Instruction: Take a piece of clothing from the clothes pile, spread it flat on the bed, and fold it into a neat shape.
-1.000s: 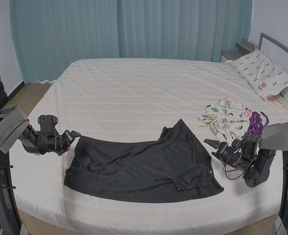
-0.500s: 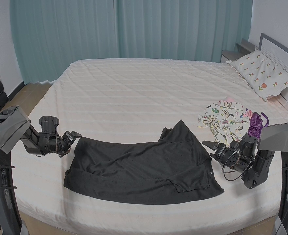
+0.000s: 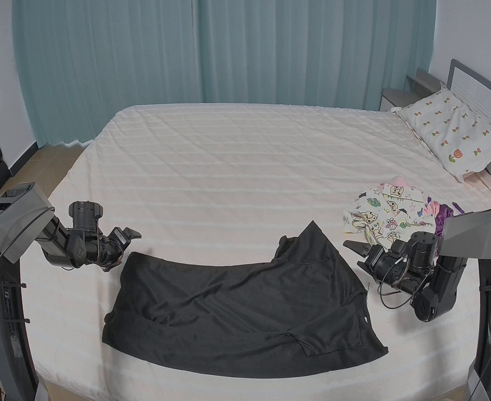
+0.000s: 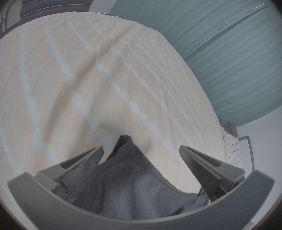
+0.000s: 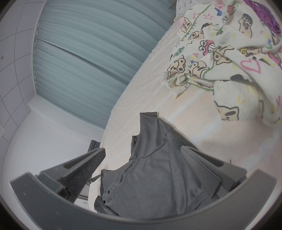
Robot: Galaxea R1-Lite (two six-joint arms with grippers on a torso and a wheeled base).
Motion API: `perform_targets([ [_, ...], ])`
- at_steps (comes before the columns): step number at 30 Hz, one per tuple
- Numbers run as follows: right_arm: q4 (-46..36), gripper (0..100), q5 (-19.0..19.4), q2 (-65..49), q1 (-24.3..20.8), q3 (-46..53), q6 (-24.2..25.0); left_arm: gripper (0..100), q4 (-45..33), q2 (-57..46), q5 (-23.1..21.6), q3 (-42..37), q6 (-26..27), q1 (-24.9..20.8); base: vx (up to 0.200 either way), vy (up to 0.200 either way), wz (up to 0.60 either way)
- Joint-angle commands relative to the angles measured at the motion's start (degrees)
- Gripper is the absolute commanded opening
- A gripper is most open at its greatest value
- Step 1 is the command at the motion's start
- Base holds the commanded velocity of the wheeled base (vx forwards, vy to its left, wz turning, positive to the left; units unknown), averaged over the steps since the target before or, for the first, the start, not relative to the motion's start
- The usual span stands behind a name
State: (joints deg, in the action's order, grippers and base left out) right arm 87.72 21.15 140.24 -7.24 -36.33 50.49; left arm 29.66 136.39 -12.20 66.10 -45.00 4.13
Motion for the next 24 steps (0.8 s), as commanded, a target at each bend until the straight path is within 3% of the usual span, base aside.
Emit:
perform_targets([
  [1, -0.1, 100, -0.06, 0.12, -0.23, -0.06, -0.22, 100, 0.05, 0.28, 0.07, -0.18, 0.26, -0.7, 0.0, 0.0, 0.0],
  [7, -0.27, 100, -0.14, 0.21, -0.49, 0.38, -2.33, 100, 0.05, 0.37, 0.25, -0.18, 0.52, -1.32, 0.0, 0.0, 0.0],
  [16, -0.62, 100, -1.11, -0.85, -2.69, 5.57, -10.06, 100, 0.05, 1.07, 0.51, -0.18, 1.75, -1.23, 0.0, 0.0, 0.0],
  [21, -2.29, 100, -1.2, -5.15, -3.48, 7.59, -10.42, 100, 0.14, 1.16, 0.16, 0.17, 1.49, -0.79, 0.0, 0.0, 0.0],
  [24, -3.08, 100, -3.22, -2.69, -4.98, 5.83, -10.5, 100, 0.14, 1.95, 0.43, 0.7, 2.28, -1.14, 0.0, 0.0, 0.0],
])
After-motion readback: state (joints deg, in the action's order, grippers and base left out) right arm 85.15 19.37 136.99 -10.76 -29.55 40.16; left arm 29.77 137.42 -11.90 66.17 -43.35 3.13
